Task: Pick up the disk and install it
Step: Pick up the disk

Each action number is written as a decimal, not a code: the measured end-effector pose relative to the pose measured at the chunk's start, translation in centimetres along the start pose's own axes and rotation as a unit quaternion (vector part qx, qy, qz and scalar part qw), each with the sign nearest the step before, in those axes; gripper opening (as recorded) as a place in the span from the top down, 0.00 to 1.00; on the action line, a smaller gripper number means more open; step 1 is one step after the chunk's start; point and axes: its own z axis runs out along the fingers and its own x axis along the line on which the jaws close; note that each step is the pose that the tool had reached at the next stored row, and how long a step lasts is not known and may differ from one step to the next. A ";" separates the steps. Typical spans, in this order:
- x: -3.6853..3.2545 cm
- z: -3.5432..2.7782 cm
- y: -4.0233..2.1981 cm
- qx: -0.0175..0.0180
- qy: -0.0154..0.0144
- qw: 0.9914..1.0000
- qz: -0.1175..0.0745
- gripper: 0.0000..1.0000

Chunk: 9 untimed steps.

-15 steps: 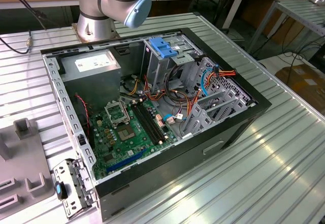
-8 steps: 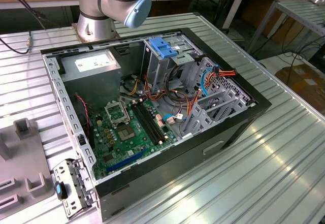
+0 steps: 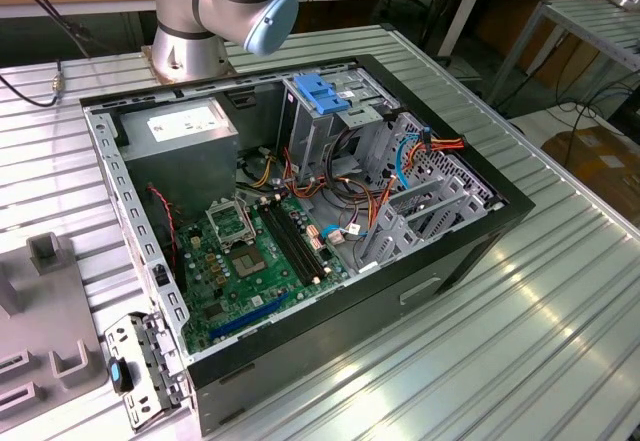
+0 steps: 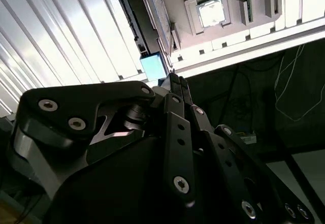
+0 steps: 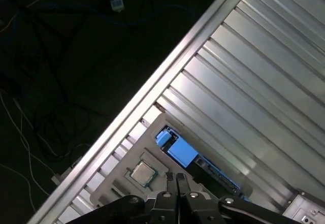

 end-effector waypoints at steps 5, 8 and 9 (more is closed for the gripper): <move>-0.08 0.07 0.08 0.006 -0.002 1.000 -0.014 0.85; -0.09 0.08 0.09 0.007 -0.002 1.000 -0.022 0.85; -0.09 0.09 0.09 0.008 -0.002 1.000 -0.028 0.85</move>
